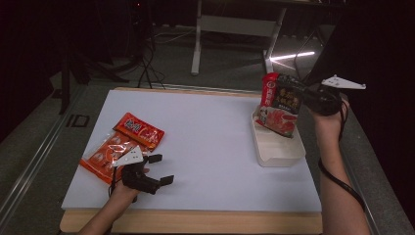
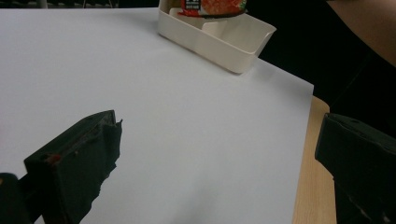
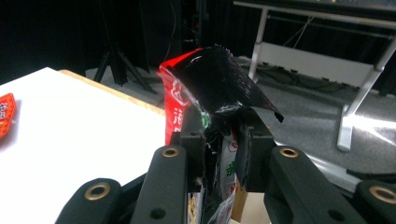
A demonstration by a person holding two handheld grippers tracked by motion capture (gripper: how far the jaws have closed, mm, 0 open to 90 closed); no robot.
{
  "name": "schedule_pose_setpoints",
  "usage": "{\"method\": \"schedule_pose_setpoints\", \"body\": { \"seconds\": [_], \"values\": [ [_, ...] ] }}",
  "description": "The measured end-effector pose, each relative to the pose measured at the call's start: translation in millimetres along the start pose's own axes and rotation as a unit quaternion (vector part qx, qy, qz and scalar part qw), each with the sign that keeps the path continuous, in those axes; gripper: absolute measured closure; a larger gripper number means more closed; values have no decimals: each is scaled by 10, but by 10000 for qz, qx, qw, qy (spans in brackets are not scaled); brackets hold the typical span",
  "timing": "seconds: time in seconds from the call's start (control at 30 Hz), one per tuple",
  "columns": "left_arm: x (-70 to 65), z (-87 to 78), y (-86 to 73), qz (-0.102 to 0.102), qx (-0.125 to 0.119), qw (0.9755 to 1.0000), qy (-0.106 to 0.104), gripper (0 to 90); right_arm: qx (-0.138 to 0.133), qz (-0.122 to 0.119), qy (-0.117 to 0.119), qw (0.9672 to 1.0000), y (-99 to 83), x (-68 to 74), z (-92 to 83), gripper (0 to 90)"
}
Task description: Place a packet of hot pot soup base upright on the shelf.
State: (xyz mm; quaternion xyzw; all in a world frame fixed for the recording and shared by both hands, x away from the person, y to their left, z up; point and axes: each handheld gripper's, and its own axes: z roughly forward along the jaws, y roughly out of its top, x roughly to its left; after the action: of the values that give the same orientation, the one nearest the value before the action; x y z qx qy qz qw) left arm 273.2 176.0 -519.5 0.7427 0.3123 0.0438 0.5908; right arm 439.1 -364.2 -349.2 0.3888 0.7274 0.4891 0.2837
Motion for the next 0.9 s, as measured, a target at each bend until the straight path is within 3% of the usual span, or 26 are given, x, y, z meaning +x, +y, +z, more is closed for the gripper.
{"method": "schedule_pose_setpoints", "body": {
  "seconds": [0.1, 0.2, 0.33, 0.47, 0.53, 0.57, 0.7, 0.77, 0.9],
  "values": [
    [11, -1, -5, -37, -10, 10000, -11, 4, 118, -11, 24, 9999, -48, -18, 102, 751],
    [12, 4, -8, -55, 1, 10000, -32, 4, 70, -43, 74, 9999, -72, -29, 145, 749],
    [10, 7, -15, -70, 17, 10000, -35, 4, 51, 101, 311, 9995, -96, -61, 187, 739],
    [9, 8, -23, -69, 19, 10000, -38, 4, 31, 84, 534, 9985, -133, -57, 223, 726],
    [9, 13, -26, -79, 28, 10000, -46, 4, -48, -31, 907, 9959, -162, -68, 256, 723],
    [8, 15, -27, -80, 28, 10000, -47, 4, -54, -66, 951, 9954, -168, -57, 267, 722],
    [5, 14, -29, -61, 39, 10000, -67, 4, -28, 48, 1089, 9940, -205, -30, 300, 704],
    [8, 15, -29, -68, 43, 9999, -68, 4, -37, -59, 1167, 9931, -234, -18, 319, 703],
    [10, 17, -29, -67, 42, 9999, -76, 4, 61, -42, 1193, 9928, -287, -17, 340, 699]
  ]
}}
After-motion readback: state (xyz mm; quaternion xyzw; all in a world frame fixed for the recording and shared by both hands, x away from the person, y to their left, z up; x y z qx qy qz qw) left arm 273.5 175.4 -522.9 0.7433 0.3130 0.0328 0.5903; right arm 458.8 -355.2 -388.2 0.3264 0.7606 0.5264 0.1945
